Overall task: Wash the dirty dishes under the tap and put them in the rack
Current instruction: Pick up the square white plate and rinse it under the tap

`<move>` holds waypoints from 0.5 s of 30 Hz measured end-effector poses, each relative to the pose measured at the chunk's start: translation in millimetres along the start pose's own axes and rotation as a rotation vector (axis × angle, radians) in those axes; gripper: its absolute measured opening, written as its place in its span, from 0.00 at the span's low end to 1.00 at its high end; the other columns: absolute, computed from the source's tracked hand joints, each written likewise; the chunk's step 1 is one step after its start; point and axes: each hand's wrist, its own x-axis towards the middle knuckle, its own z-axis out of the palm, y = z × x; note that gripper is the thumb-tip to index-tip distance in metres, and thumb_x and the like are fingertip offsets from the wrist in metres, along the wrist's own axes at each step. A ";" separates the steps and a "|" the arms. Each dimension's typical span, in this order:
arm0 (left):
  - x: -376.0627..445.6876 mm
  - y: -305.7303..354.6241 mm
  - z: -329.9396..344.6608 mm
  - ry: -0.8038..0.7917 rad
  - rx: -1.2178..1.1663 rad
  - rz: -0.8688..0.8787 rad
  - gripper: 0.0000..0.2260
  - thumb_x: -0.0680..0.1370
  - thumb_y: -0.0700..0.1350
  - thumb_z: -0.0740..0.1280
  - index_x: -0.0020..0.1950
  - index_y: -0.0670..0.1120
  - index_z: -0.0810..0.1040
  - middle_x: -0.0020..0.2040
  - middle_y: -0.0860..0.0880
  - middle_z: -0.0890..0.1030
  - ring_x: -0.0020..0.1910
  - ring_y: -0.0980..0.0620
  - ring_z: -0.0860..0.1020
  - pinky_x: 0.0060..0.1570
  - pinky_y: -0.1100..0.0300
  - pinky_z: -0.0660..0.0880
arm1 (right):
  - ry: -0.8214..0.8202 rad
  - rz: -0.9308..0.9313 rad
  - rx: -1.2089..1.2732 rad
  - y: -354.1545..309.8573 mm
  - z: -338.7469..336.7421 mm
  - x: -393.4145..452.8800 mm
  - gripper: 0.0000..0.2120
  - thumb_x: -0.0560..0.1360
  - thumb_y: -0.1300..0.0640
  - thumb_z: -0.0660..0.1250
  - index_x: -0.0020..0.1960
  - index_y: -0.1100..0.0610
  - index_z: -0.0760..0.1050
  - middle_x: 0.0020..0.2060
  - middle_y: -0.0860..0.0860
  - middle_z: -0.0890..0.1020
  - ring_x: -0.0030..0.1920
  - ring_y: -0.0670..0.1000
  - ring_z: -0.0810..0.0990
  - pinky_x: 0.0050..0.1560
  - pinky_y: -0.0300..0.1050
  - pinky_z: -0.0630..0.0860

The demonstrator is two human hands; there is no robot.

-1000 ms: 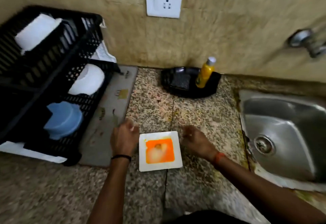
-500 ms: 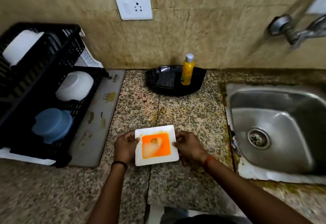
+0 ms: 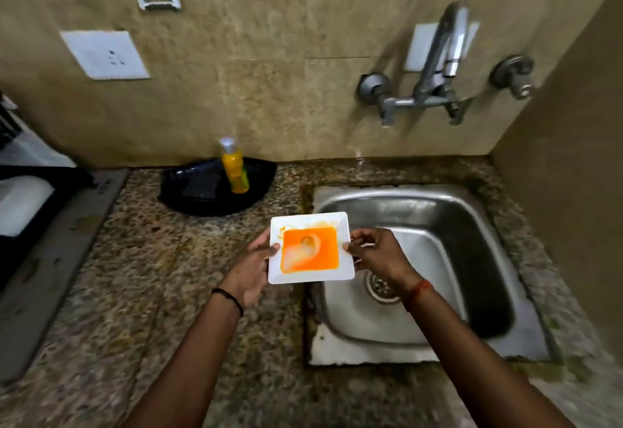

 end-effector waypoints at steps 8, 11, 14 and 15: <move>37.7 -0.2 119.1 -0.092 0.017 0.022 0.20 0.80 0.36 0.58 0.72 0.48 0.69 0.59 0.41 0.79 0.49 0.46 0.80 0.46 0.49 0.79 | 0.242 -0.050 -0.065 -10.9 -116.7 32.2 0.13 0.76 0.62 0.67 0.61 0.60 0.75 0.49 0.54 0.82 0.45 0.49 0.82 0.44 0.44 0.78; 48.1 7.2 149.3 -0.116 0.010 0.021 0.19 0.81 0.36 0.58 0.71 0.47 0.69 0.57 0.42 0.80 0.47 0.48 0.81 0.39 0.50 0.81 | 0.432 -0.164 -0.153 -40.5 -150.1 56.9 0.20 0.76 0.59 0.68 0.66 0.63 0.71 0.59 0.57 0.80 0.58 0.53 0.78 0.55 0.38 0.70; 55.5 18.2 174.3 -0.142 -0.008 0.043 0.19 0.81 0.35 0.57 0.72 0.46 0.68 0.61 0.40 0.78 0.51 0.45 0.79 0.40 0.49 0.81 | 0.515 -0.210 -0.165 -74.6 -175.4 85.5 0.24 0.78 0.54 0.65 0.70 0.63 0.68 0.64 0.58 0.77 0.64 0.56 0.75 0.61 0.41 0.69; 57.8 21.7 181.5 -0.148 -0.007 0.053 0.19 0.81 0.35 0.57 0.72 0.46 0.68 0.63 0.39 0.77 0.52 0.44 0.79 0.41 0.48 0.81 | 0.532 -0.222 -0.193 -85.6 -181.3 95.2 0.24 0.78 0.53 0.65 0.70 0.63 0.68 0.64 0.59 0.77 0.65 0.58 0.75 0.63 0.44 0.70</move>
